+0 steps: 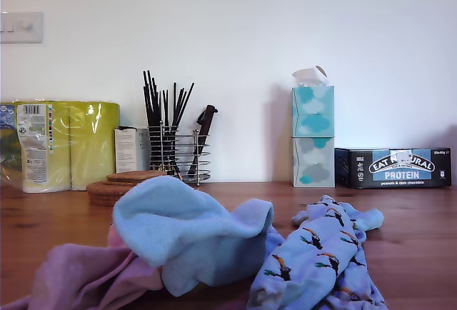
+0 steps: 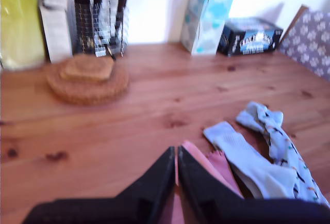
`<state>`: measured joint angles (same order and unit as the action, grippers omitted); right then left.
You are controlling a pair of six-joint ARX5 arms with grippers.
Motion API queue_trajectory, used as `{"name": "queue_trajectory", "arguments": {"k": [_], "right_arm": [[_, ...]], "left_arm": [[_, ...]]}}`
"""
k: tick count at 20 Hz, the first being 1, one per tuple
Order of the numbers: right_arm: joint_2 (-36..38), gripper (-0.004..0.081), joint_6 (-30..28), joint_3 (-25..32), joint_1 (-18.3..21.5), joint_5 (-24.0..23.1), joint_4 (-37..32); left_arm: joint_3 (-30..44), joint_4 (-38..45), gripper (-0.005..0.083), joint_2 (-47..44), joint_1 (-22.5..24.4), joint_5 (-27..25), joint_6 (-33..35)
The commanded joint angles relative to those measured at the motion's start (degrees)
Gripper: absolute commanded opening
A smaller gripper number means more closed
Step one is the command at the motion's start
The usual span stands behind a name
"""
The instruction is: Pair up the socks based on colour and pattern, by placing each sock on top of its pair
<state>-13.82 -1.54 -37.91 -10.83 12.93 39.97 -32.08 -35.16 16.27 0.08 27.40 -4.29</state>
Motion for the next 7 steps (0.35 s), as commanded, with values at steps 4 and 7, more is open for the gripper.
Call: {"name": "queue_trajectory", "arguments": {"k": [4, 7], "right_arm": [[-0.52, -0.0013, 0.02, 0.63, -0.02, 0.0, 3.69], [-0.52, -0.0013, 0.02, 0.63, -0.02, 0.02, 4.94]], "left_arm": [[0.79, -0.42, -0.0019, 0.96, -0.09, 0.2, -0.24], [0.79, -0.44, -0.0019, 0.98, -0.09, 0.2, -0.24]]}}
